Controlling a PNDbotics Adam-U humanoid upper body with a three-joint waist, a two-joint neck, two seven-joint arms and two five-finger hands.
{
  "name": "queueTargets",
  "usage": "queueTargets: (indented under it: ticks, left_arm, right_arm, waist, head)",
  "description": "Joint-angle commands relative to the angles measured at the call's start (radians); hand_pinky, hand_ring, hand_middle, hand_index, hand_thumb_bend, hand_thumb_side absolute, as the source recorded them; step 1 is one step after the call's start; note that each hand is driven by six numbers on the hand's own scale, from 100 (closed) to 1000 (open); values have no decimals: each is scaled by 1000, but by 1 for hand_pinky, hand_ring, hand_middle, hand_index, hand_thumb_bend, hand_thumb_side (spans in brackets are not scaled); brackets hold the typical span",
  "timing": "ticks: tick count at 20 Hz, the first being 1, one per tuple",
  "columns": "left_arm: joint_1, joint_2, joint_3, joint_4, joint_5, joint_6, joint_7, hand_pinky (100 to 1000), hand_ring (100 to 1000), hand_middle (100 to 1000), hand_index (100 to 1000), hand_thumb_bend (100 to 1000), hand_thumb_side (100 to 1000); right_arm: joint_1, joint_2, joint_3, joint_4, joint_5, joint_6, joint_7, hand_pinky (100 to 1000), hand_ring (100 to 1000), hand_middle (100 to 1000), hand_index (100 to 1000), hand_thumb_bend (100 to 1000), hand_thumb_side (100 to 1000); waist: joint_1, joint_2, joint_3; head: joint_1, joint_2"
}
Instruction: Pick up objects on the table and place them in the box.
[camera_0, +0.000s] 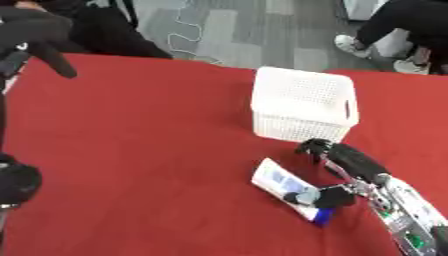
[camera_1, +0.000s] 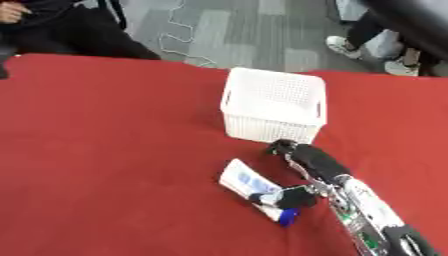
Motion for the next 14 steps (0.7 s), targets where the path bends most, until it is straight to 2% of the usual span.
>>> queueTargets:
  ticks: [1, 9, 14]
  left_arm:
    - [-17, 14, 3, -14, 6, -2, -2, 642, 429, 669, 797, 560, 1000]
    - [-19, 12, 3, -14, 6, -2, -2, 642, 430, 669, 797, 561, 1000]
    - [-22, 11, 2, -14, 7, -3, -2, 642, 430, 669, 797, 562, 1000]
  right_arm:
    - [-7, 1, 4, -9, 11, -7, 2, 390, 634, 836, 876, 720, 693]
    - [-1, 6, 14, -100, -3, 4, 26, 373, 627, 833, 873, 718, 721]
    - [2, 14, 38, -105, -7, -2, 61, 383, 626, 836, 890, 715, 709]
  waist:
    - [0, -10, 2]
    - [-2, -11, 4]
    - [-3, -11, 6]
  head:
    - [9, -3]
    - [16, -3]
    - [17, -3]
